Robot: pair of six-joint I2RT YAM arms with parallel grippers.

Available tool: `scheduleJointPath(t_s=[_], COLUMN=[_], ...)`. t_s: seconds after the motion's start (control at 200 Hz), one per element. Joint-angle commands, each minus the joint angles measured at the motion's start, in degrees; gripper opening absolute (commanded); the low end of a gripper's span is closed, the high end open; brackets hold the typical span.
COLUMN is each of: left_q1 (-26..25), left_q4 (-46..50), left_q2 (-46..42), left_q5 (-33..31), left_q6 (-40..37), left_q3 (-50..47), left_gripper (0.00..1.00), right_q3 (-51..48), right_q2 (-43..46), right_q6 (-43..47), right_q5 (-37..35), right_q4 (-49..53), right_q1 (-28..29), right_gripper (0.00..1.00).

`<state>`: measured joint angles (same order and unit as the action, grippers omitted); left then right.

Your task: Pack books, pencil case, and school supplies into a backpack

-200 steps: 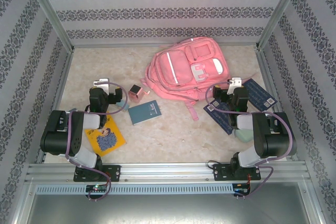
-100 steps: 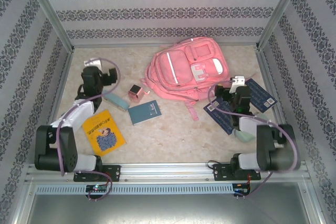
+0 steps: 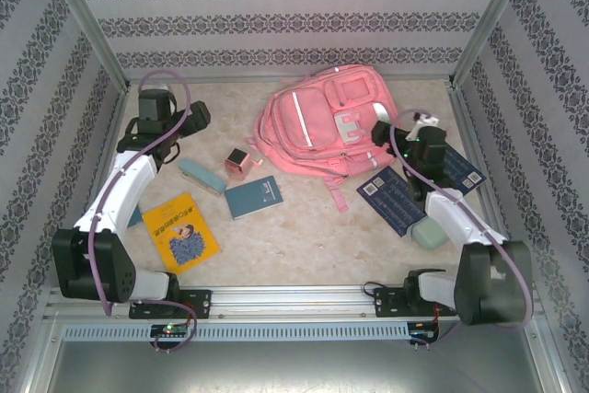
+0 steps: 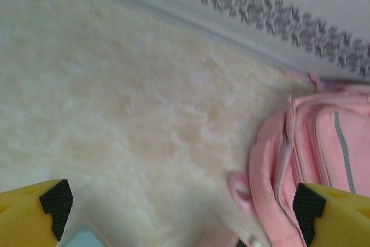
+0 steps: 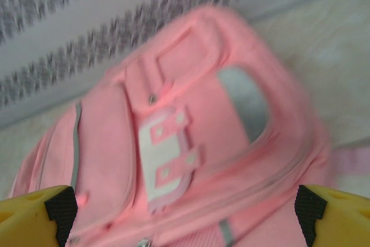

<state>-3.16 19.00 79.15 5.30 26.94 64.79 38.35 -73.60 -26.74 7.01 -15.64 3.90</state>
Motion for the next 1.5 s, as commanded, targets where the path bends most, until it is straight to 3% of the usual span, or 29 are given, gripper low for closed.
scheduleJointPath(t_s=[0.0,0.12,0.245,0.37,0.43,0.495,0.669,0.744,0.859,0.904,1.069,1.369,1.429,1.494], left_q1=[-4.97,-12.63,-19.27,-26.89,-29.17,-31.13,-33.69,-34.73,-36.7,-37.53,-40.35,-43.19,-43.59,-43.77], left_q4=[2.24,1.98,-0.49,0.41,1.58,1.91,2.44,2.77,4.03,4.54,4.17,3.86,3.16,2.09], left_q2=[1.15,4.64,10.66,17.2,20.45,22.85,28.15,29.15,29.57,29.43,28.82,28.6,28.59,28.51], left_q5=[4.39,4.5,9.33,7.7,8.07,7.71,7.37,6.71,3.85,2.44,-0.86,-2.82,-2.14,-1.01], left_q6=[4.05,8.16,14.87,13.26,12.09,11.17,9.95,8.77,6.31,5.28,2.17,-1.03,-2.12,-2.66], left_q3=[-0.19,0.77,2.44,6.6,8.82,10.1,12.49,13.17,14.08,14.28,13.89,13.81,13.65,13.22], left_gripper=[0.97,0.93,0.84,0.8,0.73,0.72,0.73,0.75,0.75,0.74,0.69,0.68,0.6,0.59], right_q3=[2.99,3.92,3.83,5.31,6.9,8.01,7.44,7.29,7.0,6.87,6.32,8.05,8.14,8.75], right_q2=[-2.85,-4.78,-5.31,-5.86,-6.5,-6.9,-7.43,-8.81,-10.78,-11.44,-13.37,-19.45,-20.42,-21.18], right_q6=[-2.84,-2.89,-3.17,-4.64,-5.54,-7.12,-13.6,-16.71,-21.68,-23.6,-29.3,-33.28,-33.55,-33.15], right_q5=[0.83,0.07,-1.03,-1.52,-0.41,1.05,3.53,6.02,7.48,7.29,5.57,6.32,6.43,6.29], right_q4=[7.8,10.63,13.04,18.35,21.83,24.38,25.12,24.28,22.62,22.25,21.05,19.3,18.44,18.32], right_q1=[1.32,4.14,6.0,6.44,6.39,6.38,6.12,5.77,5.67,5.62,5.74,5.94,6.07,6.28], right_gripper=[0.98,0.98,0.98,0.98,0.98,0.98,0.98,0.84,0.51,0.44,0.5,0.48,0.49,0.5])
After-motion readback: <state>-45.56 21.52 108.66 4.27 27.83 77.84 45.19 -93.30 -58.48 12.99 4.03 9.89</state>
